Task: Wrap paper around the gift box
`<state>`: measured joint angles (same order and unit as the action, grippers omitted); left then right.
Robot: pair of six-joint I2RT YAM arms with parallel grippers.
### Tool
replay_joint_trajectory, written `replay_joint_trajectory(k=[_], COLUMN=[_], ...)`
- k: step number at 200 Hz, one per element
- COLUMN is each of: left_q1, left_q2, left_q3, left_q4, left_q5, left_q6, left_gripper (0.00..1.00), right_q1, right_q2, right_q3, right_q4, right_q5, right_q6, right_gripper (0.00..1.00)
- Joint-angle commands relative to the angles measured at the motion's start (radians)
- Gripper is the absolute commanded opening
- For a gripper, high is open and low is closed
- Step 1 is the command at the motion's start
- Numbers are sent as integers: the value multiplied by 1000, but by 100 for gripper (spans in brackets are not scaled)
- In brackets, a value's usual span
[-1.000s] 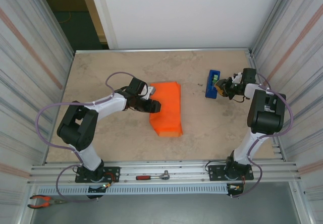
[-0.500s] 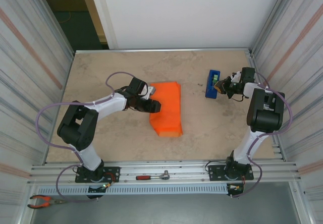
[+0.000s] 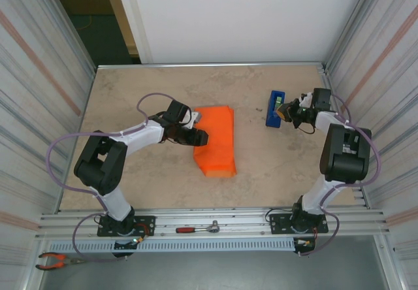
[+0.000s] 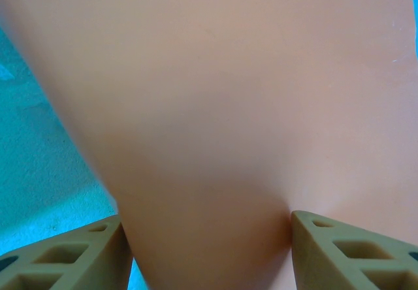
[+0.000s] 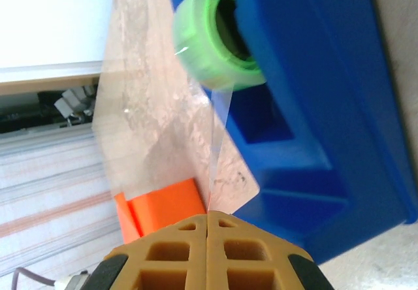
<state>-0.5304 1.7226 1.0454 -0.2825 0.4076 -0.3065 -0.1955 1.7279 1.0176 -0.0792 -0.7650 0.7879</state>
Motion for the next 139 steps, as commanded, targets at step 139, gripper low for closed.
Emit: replay_joint_trajectory(k=[139], left_q1=[-30], left_q2=[86], left_q3=[-33], left_q4=[-112], left_q5=[-98], left_q6=[68], left_gripper=[60], right_q1=[30], right_q2=[-198], right_q3=[-252], right_q4=[43], right_q5=[41], right_q6=[99], right_gripper=[0])
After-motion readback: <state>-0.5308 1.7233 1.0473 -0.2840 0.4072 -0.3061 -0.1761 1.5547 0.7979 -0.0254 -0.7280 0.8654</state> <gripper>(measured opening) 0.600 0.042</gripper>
